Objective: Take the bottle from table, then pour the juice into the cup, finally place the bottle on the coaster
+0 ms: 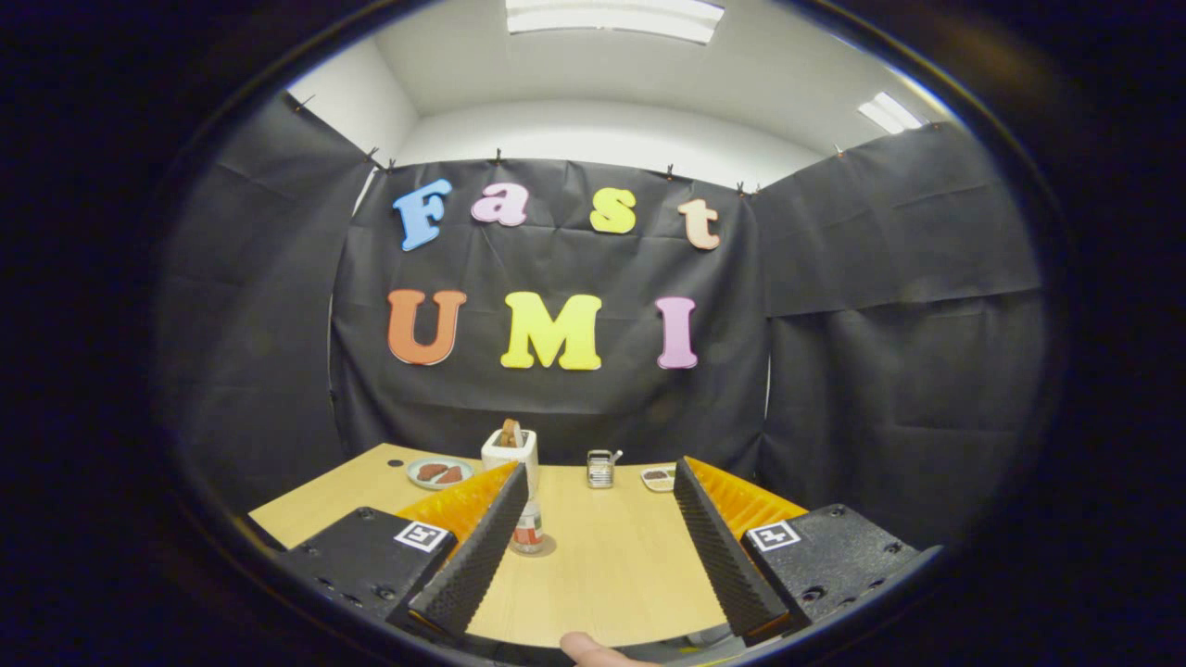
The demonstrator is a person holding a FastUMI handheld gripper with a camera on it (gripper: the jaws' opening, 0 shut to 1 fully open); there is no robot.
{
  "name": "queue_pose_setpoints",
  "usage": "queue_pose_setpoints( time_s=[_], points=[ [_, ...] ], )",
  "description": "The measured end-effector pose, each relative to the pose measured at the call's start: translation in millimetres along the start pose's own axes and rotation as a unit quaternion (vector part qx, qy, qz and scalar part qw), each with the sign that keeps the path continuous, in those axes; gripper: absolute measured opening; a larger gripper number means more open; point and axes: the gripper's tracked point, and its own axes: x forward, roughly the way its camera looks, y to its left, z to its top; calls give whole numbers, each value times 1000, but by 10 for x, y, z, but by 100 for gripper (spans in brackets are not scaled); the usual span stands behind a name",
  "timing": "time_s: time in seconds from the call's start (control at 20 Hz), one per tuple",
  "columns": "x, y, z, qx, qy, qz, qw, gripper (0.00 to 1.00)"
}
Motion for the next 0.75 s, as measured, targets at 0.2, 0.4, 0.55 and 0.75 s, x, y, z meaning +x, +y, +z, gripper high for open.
queue_pose_setpoints(
  time_s=[0.2, 0.4, 0.55, 0.75],
  points=[
    [-109, 23, -64, -1, 3, 16, 1000, 100],
    [-91, -99, -125, 11, 12, 0, 1000, 100],
    [-87, -145, -168, 16, 11, -6, 1000, 100],
    [-107, -153, -228, 27, 15, 1, 1000, 100]
  ],
)
